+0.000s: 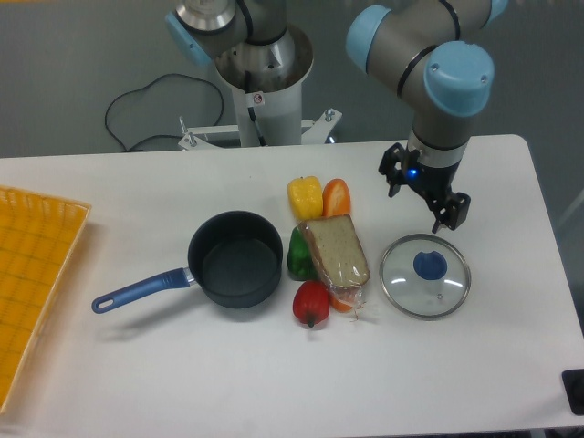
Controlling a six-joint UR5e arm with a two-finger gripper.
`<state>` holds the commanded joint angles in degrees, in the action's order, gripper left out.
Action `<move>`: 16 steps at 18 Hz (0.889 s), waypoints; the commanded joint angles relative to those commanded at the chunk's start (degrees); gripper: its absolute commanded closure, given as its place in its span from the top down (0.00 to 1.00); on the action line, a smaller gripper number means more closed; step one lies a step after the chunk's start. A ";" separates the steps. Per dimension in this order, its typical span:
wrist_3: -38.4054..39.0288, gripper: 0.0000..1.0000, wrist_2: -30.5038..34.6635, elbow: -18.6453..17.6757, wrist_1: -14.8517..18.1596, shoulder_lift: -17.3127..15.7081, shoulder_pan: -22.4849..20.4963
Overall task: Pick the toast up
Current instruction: 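Move the open gripper over toward the bagged toast loaf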
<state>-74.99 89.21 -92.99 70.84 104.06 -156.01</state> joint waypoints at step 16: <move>19.80 1.00 -0.97 -9.31 -6.85 -3.86 4.92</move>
<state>-55.19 88.24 -102.30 63.98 100.20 -151.09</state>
